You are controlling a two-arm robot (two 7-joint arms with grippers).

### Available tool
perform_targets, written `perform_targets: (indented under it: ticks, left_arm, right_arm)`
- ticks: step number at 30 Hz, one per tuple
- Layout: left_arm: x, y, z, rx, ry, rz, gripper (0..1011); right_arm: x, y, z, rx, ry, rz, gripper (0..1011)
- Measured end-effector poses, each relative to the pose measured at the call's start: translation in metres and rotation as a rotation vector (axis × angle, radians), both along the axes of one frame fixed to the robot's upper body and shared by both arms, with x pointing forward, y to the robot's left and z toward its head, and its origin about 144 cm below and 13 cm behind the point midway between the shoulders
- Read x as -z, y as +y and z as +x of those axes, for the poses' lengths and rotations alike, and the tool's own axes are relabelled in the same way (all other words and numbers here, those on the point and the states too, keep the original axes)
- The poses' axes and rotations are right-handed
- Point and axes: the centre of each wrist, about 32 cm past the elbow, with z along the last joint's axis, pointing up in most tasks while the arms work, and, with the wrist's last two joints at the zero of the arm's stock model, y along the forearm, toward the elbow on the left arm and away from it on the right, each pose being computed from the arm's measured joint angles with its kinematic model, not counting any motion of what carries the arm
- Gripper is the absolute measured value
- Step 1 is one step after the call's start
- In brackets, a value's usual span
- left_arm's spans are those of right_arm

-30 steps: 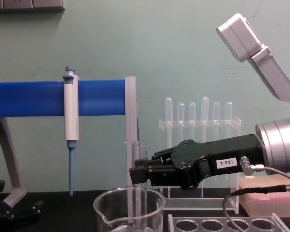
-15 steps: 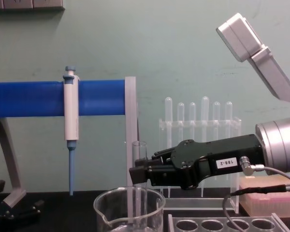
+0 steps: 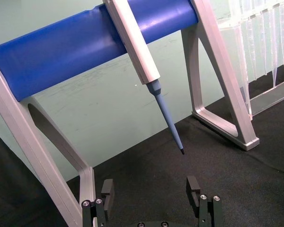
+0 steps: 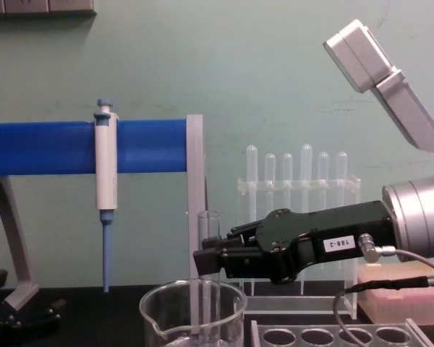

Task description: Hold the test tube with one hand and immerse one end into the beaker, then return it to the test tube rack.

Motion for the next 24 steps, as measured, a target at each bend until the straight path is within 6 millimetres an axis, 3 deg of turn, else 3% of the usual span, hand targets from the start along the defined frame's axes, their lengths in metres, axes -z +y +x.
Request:
perform_targets:
  ticks: [16,24]
  left_arm:
    - [0.000,0.000,0.000,0.000,0.000,0.000,1000]
    - [0.000,0.000,0.000,0.000,0.000,0.000,1000]
  right_arm:
    - [0.000,0.000,-0.001,-0.001,-0.003,0.001,236]
    - [-0.016,-0.002,-0.002,0.007,-0.052,0.021,236]
